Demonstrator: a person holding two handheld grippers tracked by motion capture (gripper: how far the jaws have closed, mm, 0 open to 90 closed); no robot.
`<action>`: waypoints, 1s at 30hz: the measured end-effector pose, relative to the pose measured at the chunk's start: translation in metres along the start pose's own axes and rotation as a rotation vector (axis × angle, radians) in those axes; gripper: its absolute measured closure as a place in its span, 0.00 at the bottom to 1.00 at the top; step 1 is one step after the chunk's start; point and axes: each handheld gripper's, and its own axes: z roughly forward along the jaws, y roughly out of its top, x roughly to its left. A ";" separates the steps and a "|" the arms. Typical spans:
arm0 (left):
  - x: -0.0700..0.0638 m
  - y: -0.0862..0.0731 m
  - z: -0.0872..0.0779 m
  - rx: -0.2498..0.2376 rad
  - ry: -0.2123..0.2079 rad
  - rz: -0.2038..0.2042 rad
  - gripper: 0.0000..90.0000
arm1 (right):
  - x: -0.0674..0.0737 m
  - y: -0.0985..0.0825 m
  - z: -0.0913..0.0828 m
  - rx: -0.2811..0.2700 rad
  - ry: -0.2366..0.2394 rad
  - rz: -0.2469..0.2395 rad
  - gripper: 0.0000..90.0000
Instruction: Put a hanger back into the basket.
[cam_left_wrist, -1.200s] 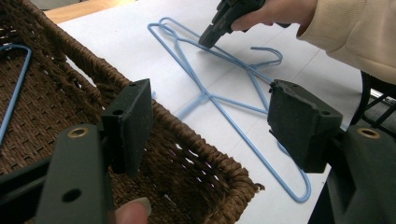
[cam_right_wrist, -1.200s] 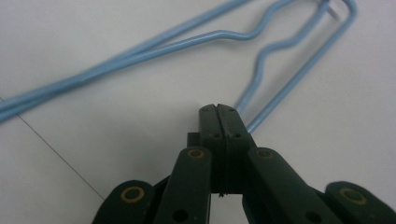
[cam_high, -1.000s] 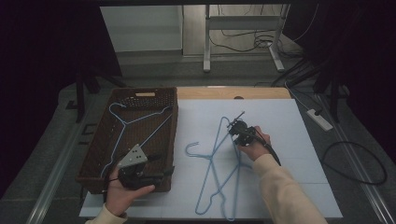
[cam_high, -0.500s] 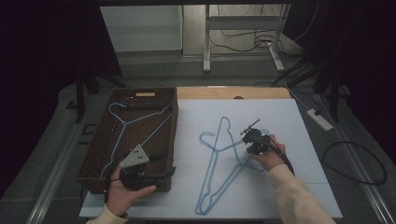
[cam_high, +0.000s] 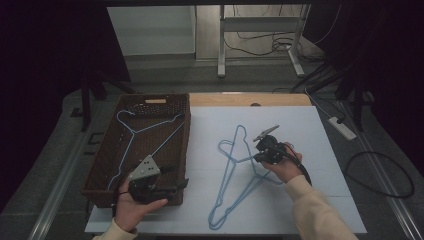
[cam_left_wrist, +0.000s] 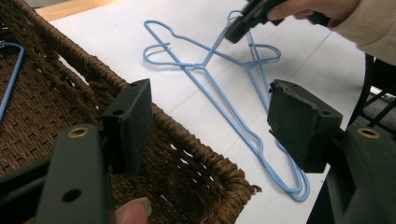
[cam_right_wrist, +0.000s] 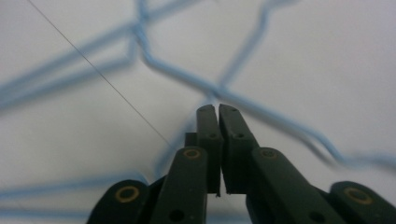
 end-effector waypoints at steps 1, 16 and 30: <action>0.000 0.000 0.000 0.000 0.000 0.000 0.36 | 0.000 0.000 0.000 0.000 0.000 0.000 0.91; 0.002 0.000 -0.003 -0.007 -0.001 -0.001 0.36 | 0.026 0.050 0.050 0.069 0.059 -0.028 0.61; 0.001 -0.001 -0.001 -0.003 -0.003 0.002 0.36 | 0.034 0.056 0.056 0.131 0.040 0.028 0.89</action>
